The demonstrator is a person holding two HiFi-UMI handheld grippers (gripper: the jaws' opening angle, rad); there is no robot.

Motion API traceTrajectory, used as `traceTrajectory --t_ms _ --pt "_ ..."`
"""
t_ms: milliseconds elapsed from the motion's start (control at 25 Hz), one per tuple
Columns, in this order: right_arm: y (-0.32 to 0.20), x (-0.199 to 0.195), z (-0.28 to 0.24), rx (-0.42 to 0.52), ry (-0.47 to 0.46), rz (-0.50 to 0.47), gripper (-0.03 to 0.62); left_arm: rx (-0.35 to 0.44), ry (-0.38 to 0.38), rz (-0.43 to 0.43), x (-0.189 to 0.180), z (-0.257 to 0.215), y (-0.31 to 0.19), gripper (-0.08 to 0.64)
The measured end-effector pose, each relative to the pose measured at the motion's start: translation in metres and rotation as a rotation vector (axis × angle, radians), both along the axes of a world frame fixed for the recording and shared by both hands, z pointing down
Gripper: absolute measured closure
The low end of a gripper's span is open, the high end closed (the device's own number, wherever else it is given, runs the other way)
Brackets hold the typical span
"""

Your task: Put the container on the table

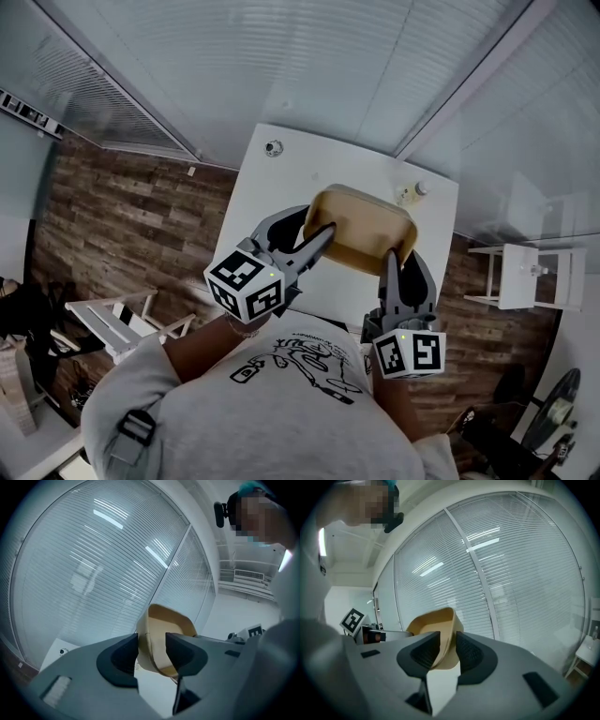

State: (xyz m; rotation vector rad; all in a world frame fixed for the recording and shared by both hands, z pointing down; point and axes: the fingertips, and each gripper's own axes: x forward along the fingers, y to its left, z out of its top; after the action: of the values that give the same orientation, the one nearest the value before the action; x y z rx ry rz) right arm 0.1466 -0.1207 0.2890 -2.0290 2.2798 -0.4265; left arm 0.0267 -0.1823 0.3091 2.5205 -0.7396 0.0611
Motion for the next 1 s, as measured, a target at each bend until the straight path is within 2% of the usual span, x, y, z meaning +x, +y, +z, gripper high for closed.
traceTrajectory --t_ms 440,1000 --pt "-0.002 -0.006 0.006 -0.014 0.006 0.016 0.499 -0.025 -0.008 0.017 -0.007 0.01 0.0 0.385" --pt "0.008 -0.018 0.056 -0.136 -0.034 -0.006 0.499 -0.13 -0.066 0.012 -0.019 0.06 0.012 0.386"
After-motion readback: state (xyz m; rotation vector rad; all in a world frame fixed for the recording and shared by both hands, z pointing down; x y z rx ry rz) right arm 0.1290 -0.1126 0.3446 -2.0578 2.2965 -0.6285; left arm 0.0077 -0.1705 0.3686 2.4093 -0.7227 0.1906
